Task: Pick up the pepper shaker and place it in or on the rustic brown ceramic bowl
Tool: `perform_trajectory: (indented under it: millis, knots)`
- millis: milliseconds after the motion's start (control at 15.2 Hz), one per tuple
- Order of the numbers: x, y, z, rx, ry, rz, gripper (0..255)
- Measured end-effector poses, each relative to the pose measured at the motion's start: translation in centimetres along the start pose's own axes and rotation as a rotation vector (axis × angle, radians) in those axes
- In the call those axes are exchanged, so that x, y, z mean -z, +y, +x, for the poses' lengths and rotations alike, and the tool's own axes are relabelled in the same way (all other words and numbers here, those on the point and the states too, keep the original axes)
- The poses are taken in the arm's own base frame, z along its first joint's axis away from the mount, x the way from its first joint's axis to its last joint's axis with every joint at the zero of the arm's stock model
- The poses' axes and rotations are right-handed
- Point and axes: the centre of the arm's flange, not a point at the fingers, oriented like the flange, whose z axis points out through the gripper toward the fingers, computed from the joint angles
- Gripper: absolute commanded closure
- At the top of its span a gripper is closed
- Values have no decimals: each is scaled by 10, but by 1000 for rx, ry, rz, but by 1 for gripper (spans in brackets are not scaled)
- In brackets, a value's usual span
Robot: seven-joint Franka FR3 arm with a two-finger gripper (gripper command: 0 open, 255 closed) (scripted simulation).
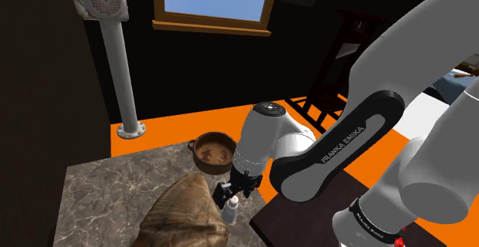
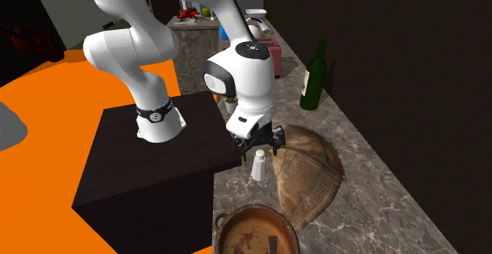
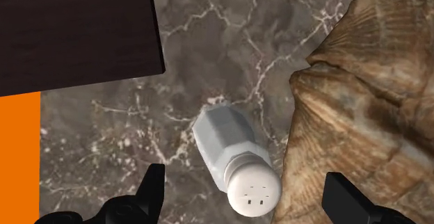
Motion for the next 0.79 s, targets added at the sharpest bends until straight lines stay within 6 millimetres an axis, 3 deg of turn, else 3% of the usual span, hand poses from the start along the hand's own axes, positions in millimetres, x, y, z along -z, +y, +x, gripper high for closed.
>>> perform_trajectory:
  millis: [198,264,792]
  knots:
    - [0,0,0,0,0,0,0]
    - [-1,0,0,0,0,0,255]
    - [0,0,1,-1,2,1,255]
